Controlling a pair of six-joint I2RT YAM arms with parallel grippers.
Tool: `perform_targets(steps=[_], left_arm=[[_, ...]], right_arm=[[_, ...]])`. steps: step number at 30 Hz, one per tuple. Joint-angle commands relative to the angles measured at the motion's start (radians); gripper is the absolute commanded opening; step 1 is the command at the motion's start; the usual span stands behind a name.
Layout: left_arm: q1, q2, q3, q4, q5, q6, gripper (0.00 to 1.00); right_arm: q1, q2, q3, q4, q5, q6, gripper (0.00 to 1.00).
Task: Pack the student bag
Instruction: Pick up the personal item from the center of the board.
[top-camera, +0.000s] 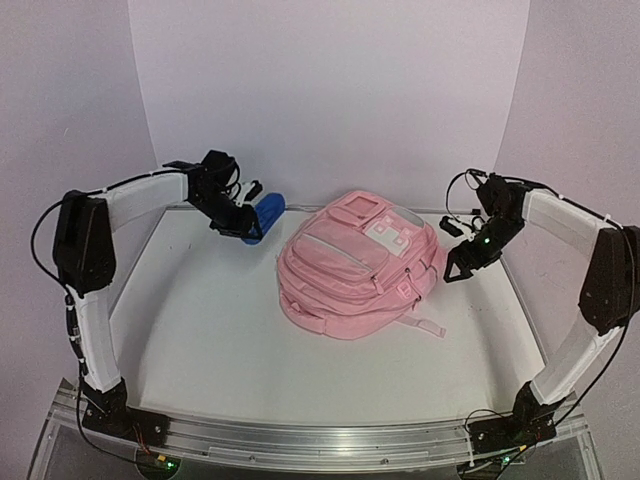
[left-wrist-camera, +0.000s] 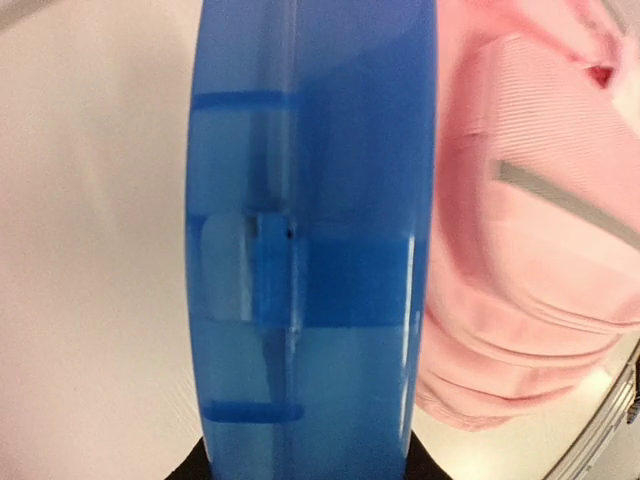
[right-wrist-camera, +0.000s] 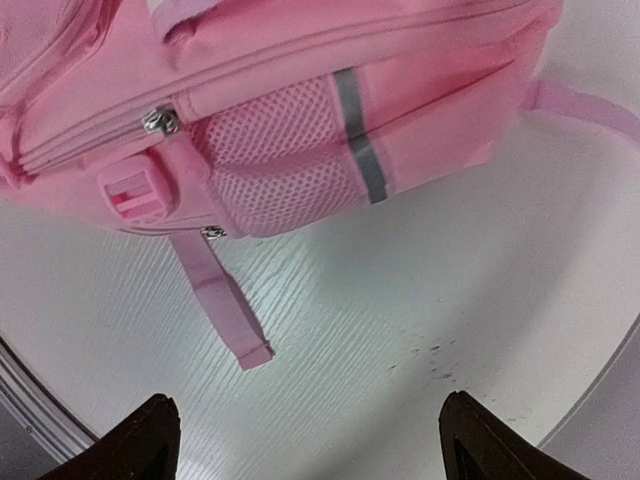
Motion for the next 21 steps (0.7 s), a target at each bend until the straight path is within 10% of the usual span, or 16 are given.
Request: perform_targets(steps=[1,13,21], left_arm=[[-0.131,-0.203,-0.060,-0.046,0.007,-0.094,0.13],[-0.352,-0.307,-0.149,-0.021,0.002,-0.270,0.13],[-0.424,-0.247,-0.113,-0.005,0.002,-0.302,0.13]], right_arm=[[0.037,0.006,-0.066,0.157,-0.101,0.035,0.88],[0.288,0.100,-0.015,0.397,0.016,0.207,0.75],[0.259,-0.116,-0.311,0.497,0.233,0.181,0.61]])
